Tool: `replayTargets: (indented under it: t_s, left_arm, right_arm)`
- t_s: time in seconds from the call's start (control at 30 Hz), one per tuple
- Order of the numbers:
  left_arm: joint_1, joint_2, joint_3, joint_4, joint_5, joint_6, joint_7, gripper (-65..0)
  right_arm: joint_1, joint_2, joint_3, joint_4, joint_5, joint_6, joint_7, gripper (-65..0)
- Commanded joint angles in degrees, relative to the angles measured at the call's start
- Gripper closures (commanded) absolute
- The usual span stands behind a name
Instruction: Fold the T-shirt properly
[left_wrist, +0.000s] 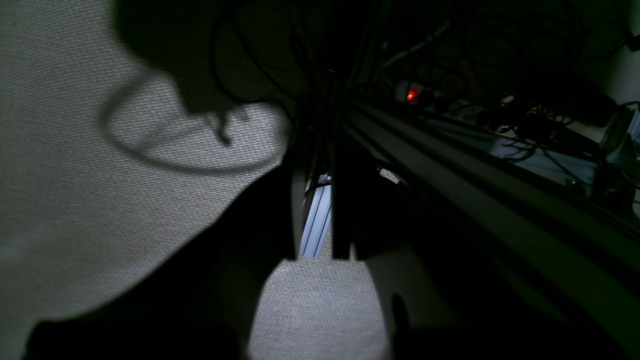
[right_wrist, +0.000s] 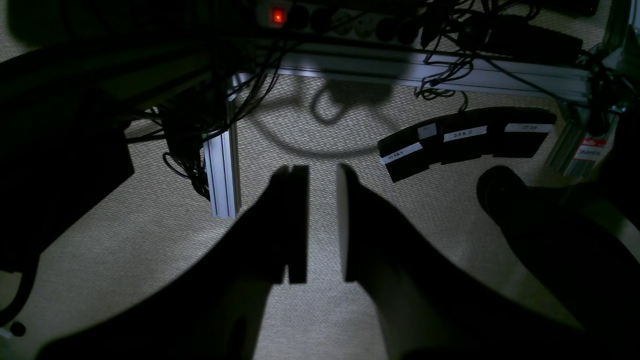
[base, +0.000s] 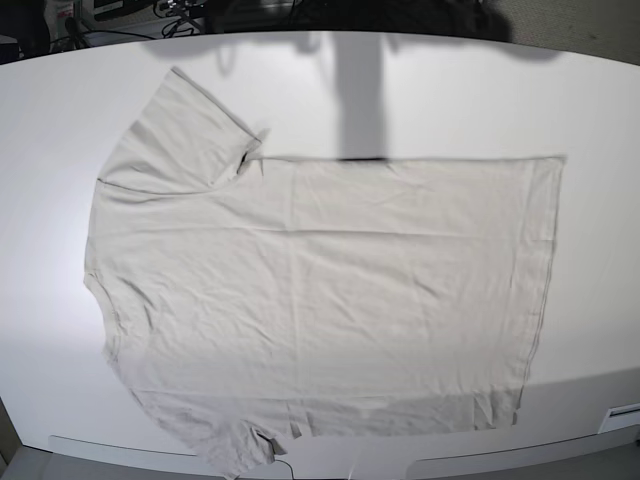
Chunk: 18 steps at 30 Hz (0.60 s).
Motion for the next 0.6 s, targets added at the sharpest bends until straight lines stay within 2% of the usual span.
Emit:
replayTargets:
  t_s: [0.0,0.57]
  left_arm:
    - [0.48,-0.02,-0.09,0.24,0.02,-0.57,-0.39,-10.1]
    - [1.75,-0.02,-0.09,0.28,0.02,-0.59,-2.1,-10.1]
  right_arm:
    - [-0.15,0.46,-0.07,0.35,-0.13,0.33,0.35,-10.9]
    - [-0.17,0.46,-0.07,0.35,-0.13,0.33,0.39,-10.9]
